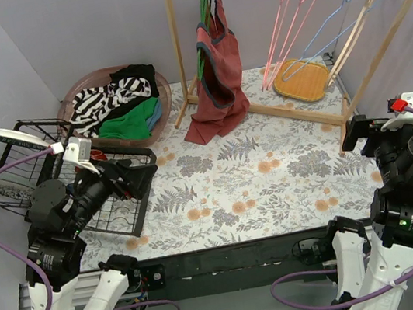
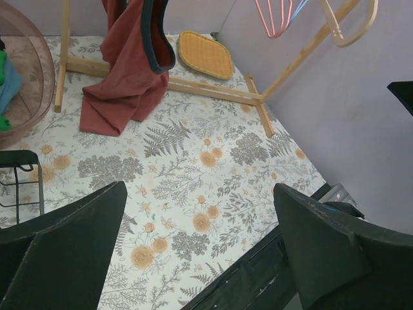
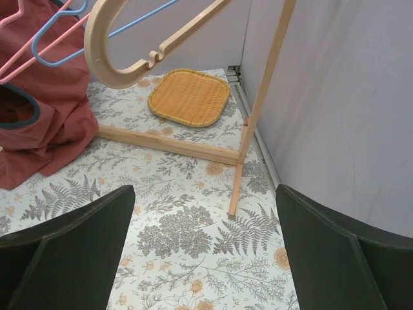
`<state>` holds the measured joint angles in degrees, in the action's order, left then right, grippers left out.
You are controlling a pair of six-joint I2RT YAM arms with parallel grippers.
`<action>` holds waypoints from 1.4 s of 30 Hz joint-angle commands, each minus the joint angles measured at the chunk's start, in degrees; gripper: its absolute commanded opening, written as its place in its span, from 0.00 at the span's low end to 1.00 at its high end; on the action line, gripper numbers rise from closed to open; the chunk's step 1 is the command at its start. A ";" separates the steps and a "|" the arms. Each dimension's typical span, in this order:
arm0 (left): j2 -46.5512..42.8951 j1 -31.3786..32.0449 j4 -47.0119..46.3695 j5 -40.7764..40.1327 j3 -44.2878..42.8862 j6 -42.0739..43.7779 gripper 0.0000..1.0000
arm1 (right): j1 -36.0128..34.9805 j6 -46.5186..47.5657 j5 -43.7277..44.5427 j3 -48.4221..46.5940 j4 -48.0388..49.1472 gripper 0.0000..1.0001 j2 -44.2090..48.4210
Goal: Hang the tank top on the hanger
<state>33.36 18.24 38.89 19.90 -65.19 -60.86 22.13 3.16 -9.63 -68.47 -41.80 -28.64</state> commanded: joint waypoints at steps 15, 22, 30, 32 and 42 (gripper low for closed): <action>2.92 0.39 -7.16 -6.19 4.27 -2.60 0.98 | 0.19 17.80 -34.54 3.77 -4.25 0.99 -1.50; 18.11 0.39 -13.66 -6.71 3.84 -3.03 0.98 | 0.19 24.43 -51.62 13.09 -3.38 0.99 -5.53; 34.12 -0.40 -22.10 -13.22 -1.76 -3.04 0.98 | 0.19 11.81 -55.85 29.85 21.12 0.98 -5.99; 39.38 -1.27 -22.81 -14.62 -3.88 -2.69 0.98 | 0.19 8.64 -56.02 32.51 28.07 0.98 -4.94; 65.82 -11.02 -23.16 -22.10 -20.23 -4.87 0.91 | 0.28 7.04 -54.18 41.66 36.70 0.98 3.59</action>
<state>91.05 11.79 16.21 2.11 -79.55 -64.07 22.13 11.99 -63.53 -27.31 -12.29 -26.87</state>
